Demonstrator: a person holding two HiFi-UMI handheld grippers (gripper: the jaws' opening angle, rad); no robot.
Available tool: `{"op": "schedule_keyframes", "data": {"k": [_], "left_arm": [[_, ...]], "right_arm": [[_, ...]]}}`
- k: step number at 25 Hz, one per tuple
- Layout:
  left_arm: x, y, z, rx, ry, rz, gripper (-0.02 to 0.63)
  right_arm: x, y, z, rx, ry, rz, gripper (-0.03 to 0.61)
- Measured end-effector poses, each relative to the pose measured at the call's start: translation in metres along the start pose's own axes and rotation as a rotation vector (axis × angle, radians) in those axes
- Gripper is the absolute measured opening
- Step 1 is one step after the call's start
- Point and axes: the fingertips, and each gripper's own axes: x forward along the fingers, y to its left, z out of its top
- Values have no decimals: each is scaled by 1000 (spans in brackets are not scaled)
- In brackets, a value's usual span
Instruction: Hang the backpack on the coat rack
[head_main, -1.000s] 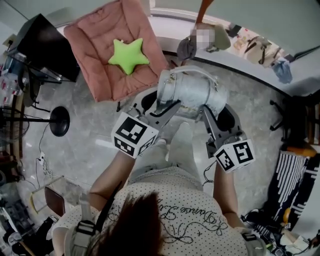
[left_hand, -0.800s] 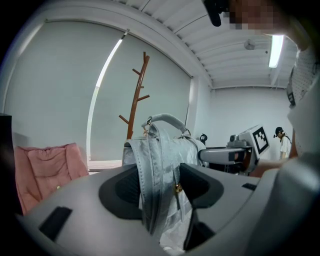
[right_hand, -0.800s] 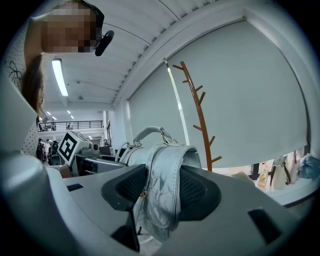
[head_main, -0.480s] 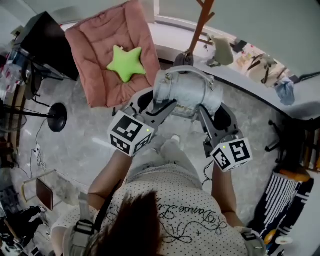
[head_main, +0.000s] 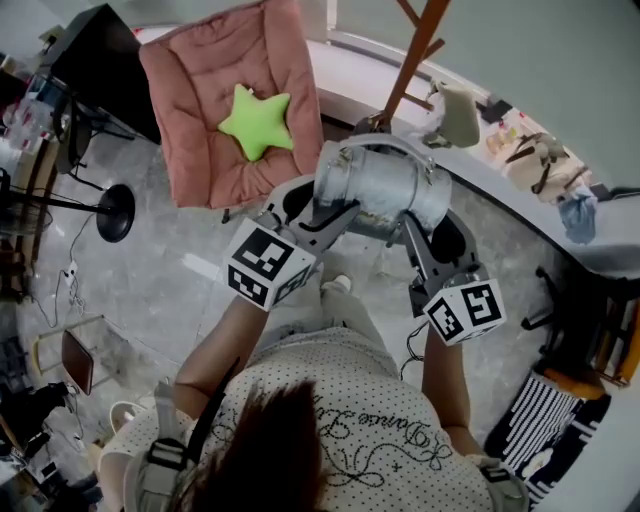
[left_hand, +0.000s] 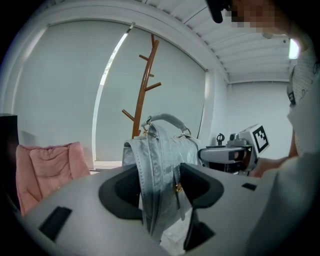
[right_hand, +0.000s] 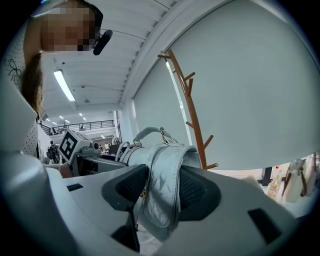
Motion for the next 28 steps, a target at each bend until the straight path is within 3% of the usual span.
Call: {"op": "schedule_keyframes", "data": {"k": [5, 18, 28], "left_arm": [[21, 24, 3, -5, 16, -28, 229], [79, 121, -5, -34, 81, -134, 227], [100, 137, -31, -94, 157, -166, 227]], "right_arm": [[25, -18, 2, 1, 33, -5, 199], [124, -58, -9, 54, 98, -118, 199], [140, -73, -34, 99, 176, -138, 199]]}}
